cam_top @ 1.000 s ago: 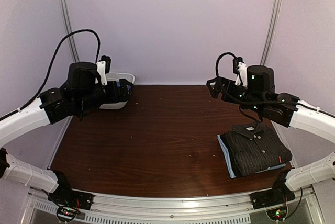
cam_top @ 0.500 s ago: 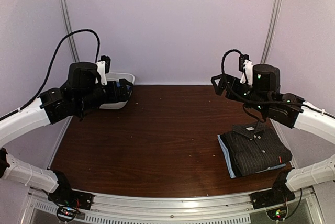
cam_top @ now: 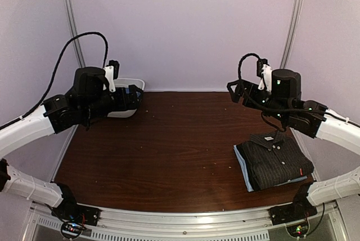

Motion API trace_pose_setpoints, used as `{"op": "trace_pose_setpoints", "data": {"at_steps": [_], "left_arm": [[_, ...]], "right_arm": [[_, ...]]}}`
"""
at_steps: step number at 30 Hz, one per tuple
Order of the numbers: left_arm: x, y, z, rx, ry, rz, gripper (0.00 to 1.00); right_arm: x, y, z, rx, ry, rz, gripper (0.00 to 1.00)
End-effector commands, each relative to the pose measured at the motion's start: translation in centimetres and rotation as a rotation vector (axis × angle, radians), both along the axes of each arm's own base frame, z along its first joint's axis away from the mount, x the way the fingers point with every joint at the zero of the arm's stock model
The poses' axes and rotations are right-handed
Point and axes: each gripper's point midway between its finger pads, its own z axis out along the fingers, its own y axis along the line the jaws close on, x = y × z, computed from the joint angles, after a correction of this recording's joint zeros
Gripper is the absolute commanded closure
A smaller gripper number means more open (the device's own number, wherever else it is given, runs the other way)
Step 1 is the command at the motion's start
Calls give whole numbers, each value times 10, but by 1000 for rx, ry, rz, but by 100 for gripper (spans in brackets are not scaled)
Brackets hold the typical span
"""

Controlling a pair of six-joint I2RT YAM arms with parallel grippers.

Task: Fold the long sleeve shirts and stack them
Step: Reset both arms

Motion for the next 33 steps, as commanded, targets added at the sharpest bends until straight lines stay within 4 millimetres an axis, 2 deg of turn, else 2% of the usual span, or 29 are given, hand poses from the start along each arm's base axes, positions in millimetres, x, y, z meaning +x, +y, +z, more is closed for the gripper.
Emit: {"op": "trace_pose_setpoints", "data": {"at_steps": [1,33], "left_arm": [[5,-2,5,-20,-26,3,2],[7,-8,1,-14,-13,-12,2]], "right_arm": [[-2,-6,5,-3,-20,-16,0],[0,-4,-4,-20,0,-15,0]]}}
